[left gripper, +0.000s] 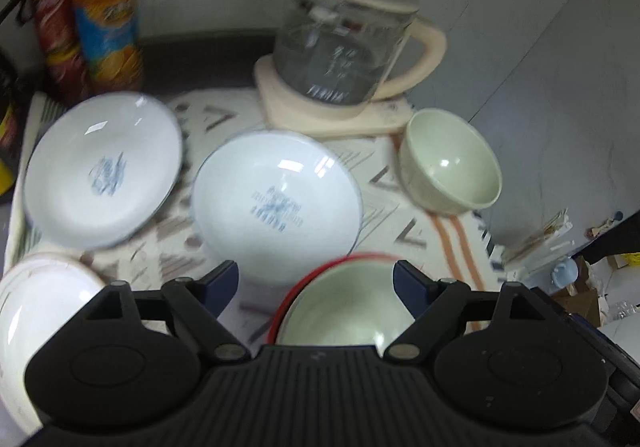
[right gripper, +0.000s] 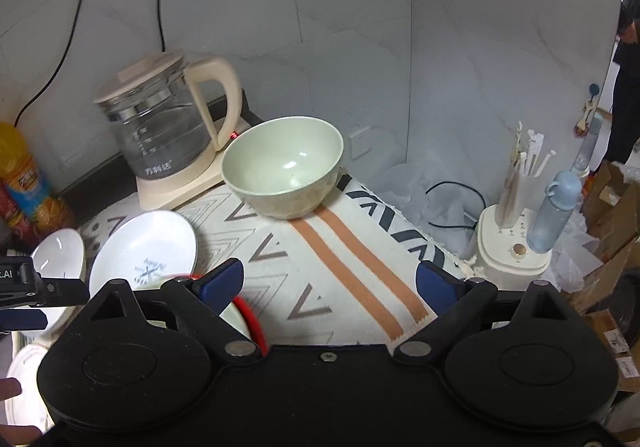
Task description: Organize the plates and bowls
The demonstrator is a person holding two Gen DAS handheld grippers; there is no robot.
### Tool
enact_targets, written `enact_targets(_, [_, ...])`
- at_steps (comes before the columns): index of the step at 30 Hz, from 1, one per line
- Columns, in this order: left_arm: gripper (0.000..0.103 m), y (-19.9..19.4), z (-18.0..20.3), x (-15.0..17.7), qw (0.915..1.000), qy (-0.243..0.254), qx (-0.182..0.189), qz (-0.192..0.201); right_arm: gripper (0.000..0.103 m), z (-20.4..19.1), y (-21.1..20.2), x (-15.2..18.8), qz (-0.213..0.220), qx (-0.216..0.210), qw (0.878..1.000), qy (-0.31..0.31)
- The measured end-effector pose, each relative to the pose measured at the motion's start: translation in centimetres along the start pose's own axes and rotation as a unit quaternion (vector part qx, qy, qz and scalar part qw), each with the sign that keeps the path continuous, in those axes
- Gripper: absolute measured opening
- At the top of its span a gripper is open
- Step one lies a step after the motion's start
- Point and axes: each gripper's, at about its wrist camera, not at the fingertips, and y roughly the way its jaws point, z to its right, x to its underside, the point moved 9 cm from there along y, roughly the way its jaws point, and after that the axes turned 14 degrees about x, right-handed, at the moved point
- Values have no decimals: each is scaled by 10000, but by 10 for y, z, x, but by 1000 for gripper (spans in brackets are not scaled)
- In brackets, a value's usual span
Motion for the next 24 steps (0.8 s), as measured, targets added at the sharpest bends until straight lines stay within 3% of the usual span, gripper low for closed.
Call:
enact_targets(3, [83,16,7,-11,9999,33,-88,38,93,0,15,-10,-63,-157,9998,67])
enact_targets(7, [83,44,14,-20,9997,-139,53,-219,93,-2,31,-24,-56,-298,9995,20])
enact_targets(11, [86,67,22,-31,9994,-177,-15,-292,103,0,53,-37,-118,-409,9990,119])
enact_targets(15, [89,87,31,-43,9993,-132,-64,-338,103,1,71,-48,-263,-546,9978,265])
enact_targets(24, [89,123,42,-59,9993,-47,-55,-380,103,-7,98,-66,-320,-479,9982,147])
